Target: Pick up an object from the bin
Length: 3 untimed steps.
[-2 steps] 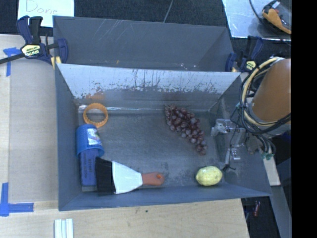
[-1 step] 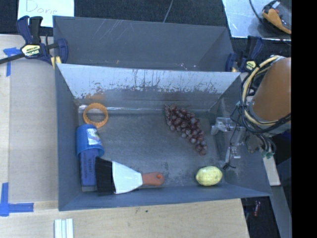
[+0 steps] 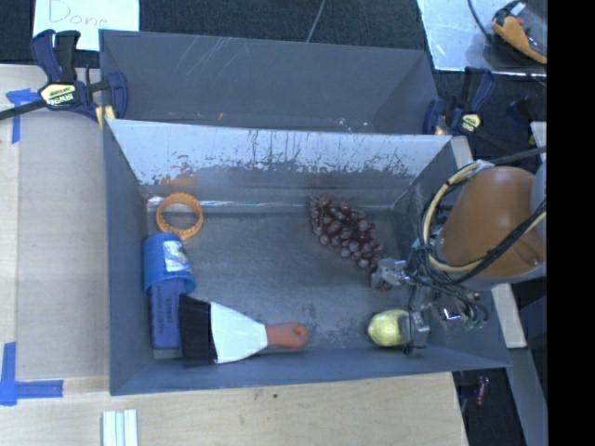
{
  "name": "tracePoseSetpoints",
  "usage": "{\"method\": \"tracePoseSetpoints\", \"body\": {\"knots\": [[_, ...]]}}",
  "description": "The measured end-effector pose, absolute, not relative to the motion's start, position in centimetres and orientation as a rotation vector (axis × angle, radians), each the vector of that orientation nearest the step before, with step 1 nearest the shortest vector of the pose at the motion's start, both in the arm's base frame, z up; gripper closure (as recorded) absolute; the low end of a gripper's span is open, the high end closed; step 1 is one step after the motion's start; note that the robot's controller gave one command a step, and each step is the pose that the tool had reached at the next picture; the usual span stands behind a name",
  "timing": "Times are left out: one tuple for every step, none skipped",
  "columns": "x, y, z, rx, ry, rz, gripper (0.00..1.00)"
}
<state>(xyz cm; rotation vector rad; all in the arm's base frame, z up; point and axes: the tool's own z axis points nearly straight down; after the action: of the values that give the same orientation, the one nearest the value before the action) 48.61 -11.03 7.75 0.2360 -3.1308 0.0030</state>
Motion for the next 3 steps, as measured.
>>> {"method": "tracePoseSetpoints", "body": {"knots": [[48.6, -11.0, 7.8, 0.24, -3.133, 0.005, 0.0], [48.9, -10.9, 10.1, 0.21, -3.146, 0.007, 0.0], [48.8, -10.6, 7.8, 0.344, -3.122, 0.012, 0.0]]}}
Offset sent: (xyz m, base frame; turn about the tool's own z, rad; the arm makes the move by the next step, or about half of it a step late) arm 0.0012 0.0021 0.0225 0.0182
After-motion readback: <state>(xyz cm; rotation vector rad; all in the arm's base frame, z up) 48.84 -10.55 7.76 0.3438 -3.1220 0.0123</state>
